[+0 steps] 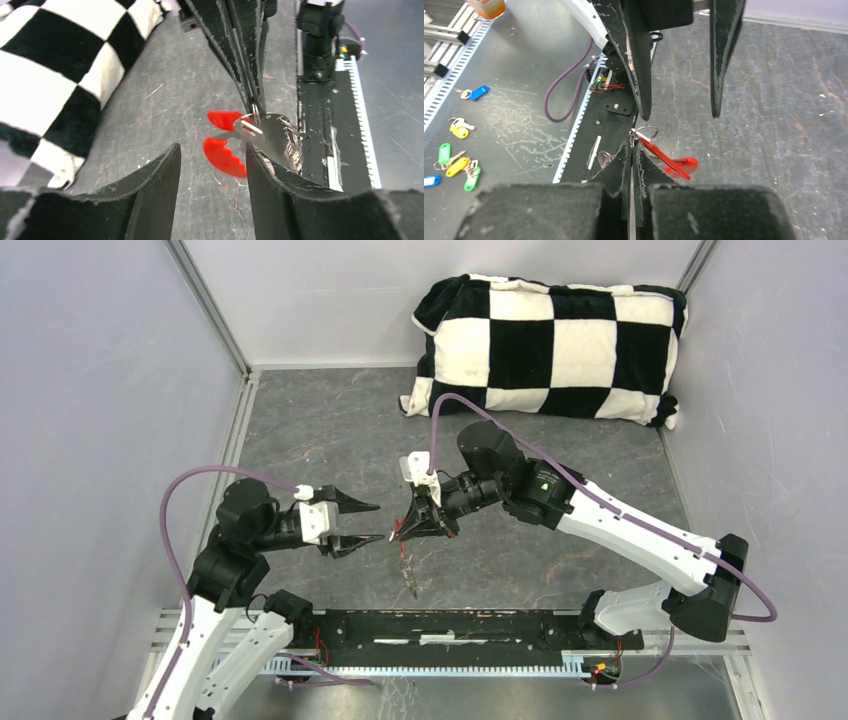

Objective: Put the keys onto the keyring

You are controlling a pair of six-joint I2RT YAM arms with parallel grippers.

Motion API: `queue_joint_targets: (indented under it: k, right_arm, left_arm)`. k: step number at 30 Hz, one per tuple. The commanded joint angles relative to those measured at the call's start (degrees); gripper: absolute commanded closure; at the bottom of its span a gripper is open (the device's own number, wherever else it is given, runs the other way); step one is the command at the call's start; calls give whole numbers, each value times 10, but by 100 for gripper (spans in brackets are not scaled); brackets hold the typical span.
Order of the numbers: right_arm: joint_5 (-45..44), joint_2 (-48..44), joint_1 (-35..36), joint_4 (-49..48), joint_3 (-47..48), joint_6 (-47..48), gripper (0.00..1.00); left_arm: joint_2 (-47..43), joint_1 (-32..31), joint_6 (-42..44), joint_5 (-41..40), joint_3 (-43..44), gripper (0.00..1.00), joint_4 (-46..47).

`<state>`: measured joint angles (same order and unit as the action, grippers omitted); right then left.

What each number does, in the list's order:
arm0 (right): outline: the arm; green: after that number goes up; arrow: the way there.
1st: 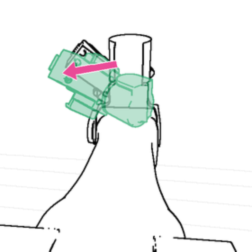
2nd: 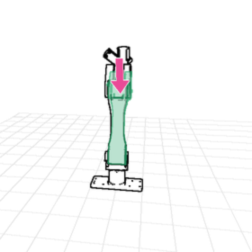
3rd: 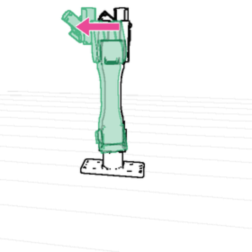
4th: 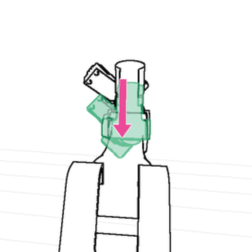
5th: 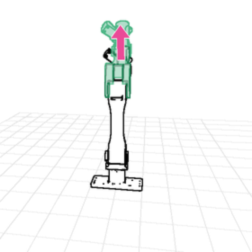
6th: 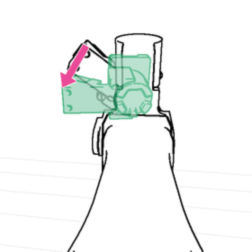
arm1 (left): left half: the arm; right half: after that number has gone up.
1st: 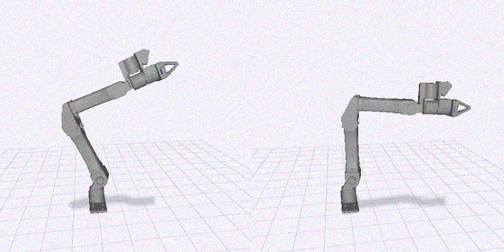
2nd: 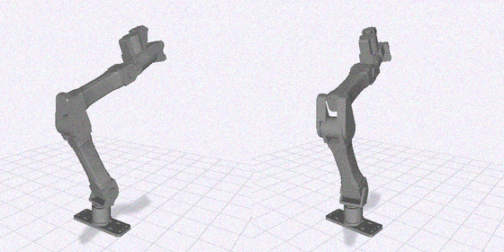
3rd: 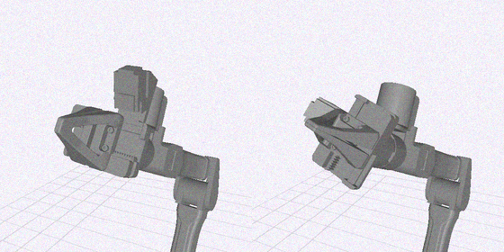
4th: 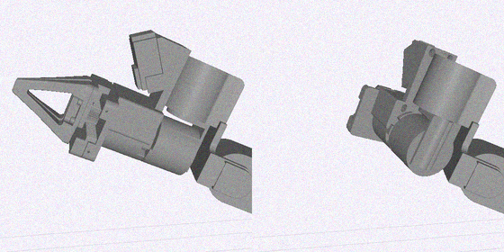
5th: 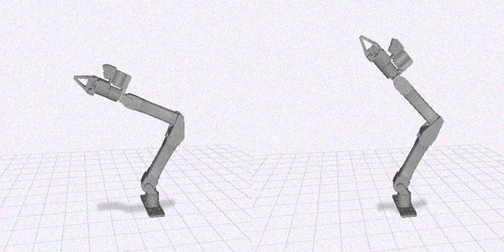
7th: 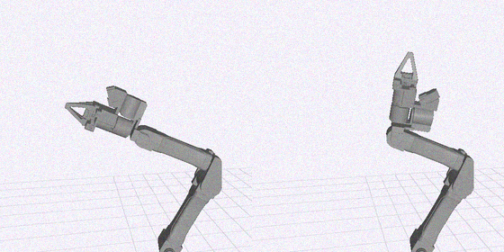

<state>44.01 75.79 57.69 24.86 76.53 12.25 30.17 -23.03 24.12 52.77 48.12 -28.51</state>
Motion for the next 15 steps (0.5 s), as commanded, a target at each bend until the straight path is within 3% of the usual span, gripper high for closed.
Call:
queue_joint_targets:
  k: [1,9,15]
  right_arm:
    - [44,15,0,10,39,4,99]
    - [55,33,0,22,54,10,100]
    - [61,42,0,31,64,12,100]
  left_arm:
    - [28,-3,96,102,29,43,-15]
    - [70,-3,260,164,78,49,-144]
    - [80,-3,263,177,80,59,-150]
